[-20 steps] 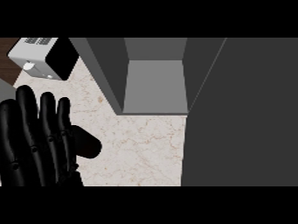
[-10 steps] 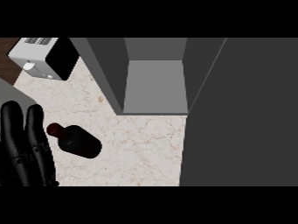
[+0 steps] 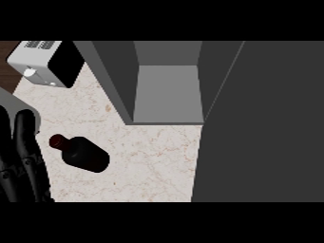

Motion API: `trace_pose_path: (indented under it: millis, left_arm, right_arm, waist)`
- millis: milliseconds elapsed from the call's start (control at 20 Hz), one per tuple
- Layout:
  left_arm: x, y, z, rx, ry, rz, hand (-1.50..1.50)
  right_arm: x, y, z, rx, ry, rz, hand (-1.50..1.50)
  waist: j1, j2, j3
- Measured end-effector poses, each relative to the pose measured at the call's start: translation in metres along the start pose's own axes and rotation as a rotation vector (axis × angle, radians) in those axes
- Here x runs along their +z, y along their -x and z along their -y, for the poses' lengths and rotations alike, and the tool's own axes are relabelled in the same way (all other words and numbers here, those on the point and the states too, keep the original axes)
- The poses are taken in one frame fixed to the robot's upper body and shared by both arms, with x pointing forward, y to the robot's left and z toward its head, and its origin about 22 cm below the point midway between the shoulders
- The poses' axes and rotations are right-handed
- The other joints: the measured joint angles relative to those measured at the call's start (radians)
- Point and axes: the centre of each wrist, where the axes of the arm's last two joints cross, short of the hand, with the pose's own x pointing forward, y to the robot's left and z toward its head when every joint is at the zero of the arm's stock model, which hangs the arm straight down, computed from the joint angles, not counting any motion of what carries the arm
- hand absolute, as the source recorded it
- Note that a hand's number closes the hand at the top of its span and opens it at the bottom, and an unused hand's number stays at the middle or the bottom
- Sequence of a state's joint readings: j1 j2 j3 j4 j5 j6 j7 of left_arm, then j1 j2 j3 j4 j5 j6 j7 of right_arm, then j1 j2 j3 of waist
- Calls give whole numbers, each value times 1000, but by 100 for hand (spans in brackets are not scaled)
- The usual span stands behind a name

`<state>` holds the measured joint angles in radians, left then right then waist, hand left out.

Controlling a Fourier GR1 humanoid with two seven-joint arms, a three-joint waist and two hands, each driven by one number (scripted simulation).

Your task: Pick up the wine, place it into the cabinet and close the cabinet

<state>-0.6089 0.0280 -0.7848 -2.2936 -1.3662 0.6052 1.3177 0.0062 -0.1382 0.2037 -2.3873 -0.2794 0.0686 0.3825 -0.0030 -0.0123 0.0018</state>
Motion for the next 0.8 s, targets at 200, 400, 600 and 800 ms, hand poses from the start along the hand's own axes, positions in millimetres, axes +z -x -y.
trace_pose_path:
  millis: [200, 400, 600, 800]
  left_arm:
    - [-3, -4, -1, 8, 7, -1, -150]
    - [-11, -10, -3, 26, -1, -10, -150]
    - [-10, -11, -8, 19, 7, -26, -150]
    - [-14, -8, -9, 9, 8, -46, -150]
  right_arm:
    - [-3, -4, 0, 8, 16, 4, -150]
    - [-1, -3, 1, 11, 39, -2, -150]
    - [1, -2, 0, 13, 50, -13, -150]
    - [1, -5, 4, 40, 69, -19, -150]
  waist:
    - [-2, 0, 0]
    - [-4, 3, 0]
    - [-2, 3, -1]
    - [-3, 4, -1]
